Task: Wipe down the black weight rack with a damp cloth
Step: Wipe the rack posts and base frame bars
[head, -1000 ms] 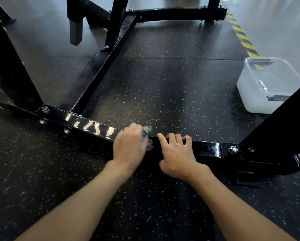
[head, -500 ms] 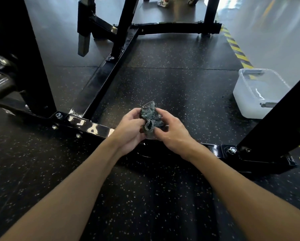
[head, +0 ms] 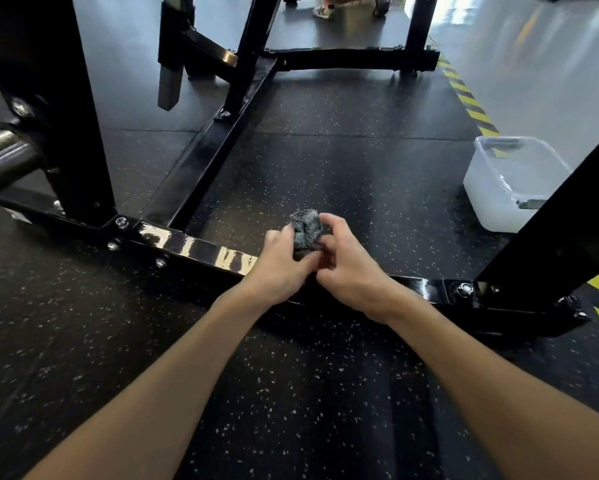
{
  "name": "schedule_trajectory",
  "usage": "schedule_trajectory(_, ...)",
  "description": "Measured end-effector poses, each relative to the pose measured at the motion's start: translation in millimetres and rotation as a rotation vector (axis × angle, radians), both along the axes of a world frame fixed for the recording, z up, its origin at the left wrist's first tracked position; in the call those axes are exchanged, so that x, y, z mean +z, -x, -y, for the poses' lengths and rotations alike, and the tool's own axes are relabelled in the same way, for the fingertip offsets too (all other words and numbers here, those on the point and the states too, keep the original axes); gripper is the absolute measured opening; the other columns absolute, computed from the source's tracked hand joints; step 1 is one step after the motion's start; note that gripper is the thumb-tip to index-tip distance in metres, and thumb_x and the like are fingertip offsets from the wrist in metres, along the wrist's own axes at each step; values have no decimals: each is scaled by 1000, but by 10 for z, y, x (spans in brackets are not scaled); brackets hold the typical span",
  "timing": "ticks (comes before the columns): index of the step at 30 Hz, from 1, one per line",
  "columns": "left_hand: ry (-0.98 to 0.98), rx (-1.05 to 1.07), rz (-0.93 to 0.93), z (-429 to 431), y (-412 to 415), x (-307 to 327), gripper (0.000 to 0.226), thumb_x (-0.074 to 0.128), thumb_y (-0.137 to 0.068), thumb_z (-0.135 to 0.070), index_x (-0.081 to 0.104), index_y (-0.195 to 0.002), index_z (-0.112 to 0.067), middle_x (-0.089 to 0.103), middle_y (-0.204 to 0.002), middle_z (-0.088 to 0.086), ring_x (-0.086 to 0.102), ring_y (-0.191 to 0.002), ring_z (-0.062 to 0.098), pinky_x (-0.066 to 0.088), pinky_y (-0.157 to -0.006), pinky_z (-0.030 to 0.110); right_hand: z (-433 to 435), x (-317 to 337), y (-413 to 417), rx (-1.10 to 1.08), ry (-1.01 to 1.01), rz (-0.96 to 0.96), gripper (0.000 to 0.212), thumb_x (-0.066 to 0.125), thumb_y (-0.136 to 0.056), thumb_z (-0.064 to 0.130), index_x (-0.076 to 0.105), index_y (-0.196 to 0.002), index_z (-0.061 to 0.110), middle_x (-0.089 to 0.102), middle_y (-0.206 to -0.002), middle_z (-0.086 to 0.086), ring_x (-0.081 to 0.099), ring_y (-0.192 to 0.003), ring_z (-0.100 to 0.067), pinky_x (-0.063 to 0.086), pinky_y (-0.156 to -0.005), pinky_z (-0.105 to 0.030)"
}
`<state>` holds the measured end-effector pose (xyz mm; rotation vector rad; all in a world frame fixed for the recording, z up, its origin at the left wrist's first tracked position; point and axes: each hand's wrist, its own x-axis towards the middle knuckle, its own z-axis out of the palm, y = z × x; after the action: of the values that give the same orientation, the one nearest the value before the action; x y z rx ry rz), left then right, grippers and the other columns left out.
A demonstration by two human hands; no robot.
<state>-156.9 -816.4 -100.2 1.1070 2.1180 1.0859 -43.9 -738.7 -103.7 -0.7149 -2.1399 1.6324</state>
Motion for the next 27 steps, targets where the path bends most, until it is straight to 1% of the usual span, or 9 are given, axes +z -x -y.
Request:
schedule_trajectory(2, 57, 11, -174, 41, 24, -67, 23, 58, -98, -19, 54, -118, -11, 38, -119, 4, 54, -89, 10, 41, -86, 19, -53, -97, -48, 17, 79, -9, 76, 39, -79, -24, 36, -142, 19, 68, -112, -1, 67, -103, -14, 53, -95, -28)
schedule_trajectory(4, 81, 15, -307, 78, 32, -166, 22, 54, -99, -14, 50, -121, -11, 36, -116, 1, 55, -92, 18, 41, -84, 25, -133, -186, -118, -83, -91, 109, 74, 37, -77, -19, 45, -140, 19, 68, -112, 2, 64, -108, -16, 50, -100, -32)
schedule_trajectory(7, 88, -28, -433, 89, -27, -321, 35, 56, -98, -13, 44, -131, -15, 44, -120, 1, 56, -103, 24, 44, -86, 32, -226, -375, -184, -53, -417, 505, 76, 49, -82, 1, 30, -152, 22, 53, -139, -1, 47, -130, -22, 33, -112, -37)
schedule_trajectory(9, 110, -107, -486, 62, -92, -448, 35, 57, -97, -15, 44, -130, -19, 48, -116, 1, 58, -99, 27, 49, -85, 43, -232, -523, -205, 27, -487, 613, 79, 54, -84, 11, 22, -155, 20, 45, -149, -1, 37, -138, -20, 20, -119, -35)
schedule_trajectory(14, 179, -292, -736, -30, -281, -681, 25, 61, -91, -15, 63, -117, -18, 54, -104, 4, 65, -76, 32, 55, -62, 46, -250, -716, -251, 25, -586, 537, 68, 52, -86, 15, 32, -151, 17, 39, -152, 3, 28, -144, -12, 5, -120, -28)
schedule_trajectory(17, 240, -241, -733, -99, -263, -571, 23, 57, -94, -18, 66, -115, -18, 54, -106, 3, 64, -83, 32, 55, -68, 48, -235, -678, -301, 31, -571, 500, 71, 51, -85, 9, 29, -152, 16, 37, -154, 3, 24, -145, -11, 2, -122, -28)
schedule_trajectory(21, 323, 10, -676, -151, -53, -492, 21, 53, -96, -18, 66, -111, -14, 52, -104, 4, 62, -91, 32, 52, -80, 46, -266, -581, -393, 119, -521, 558, 78, 49, -85, 5, 19, -156, 18, 24, -160, 3, 13, -149, -12, -2, -123, -28)
schedule_trajectory(24, 234, -122, -707, -129, -268, -573, 18, 55, -95, -17, 67, -109, -15, 55, -103, 2, 64, -86, 30, 53, -75, 45, -256, -586, -316, 35, -510, 583, 79, 50, -86, 13, 16, -157, 20, 28, -158, 6, 17, -147, -11, 2, -121, -29)
schedule_trajectory(27, 161, -198, -713, -12, -213, -617, 21, 59, -93, -16, 69, -110, -18, 58, -105, -1, 65, -85, 28, 55, -70, 44, -155, -643, -236, -18, -607, 614, 78, 50, -86, 20, 15, -156, 22, 31, -152, 6, 20, -144, -13, 3, -120, -33)
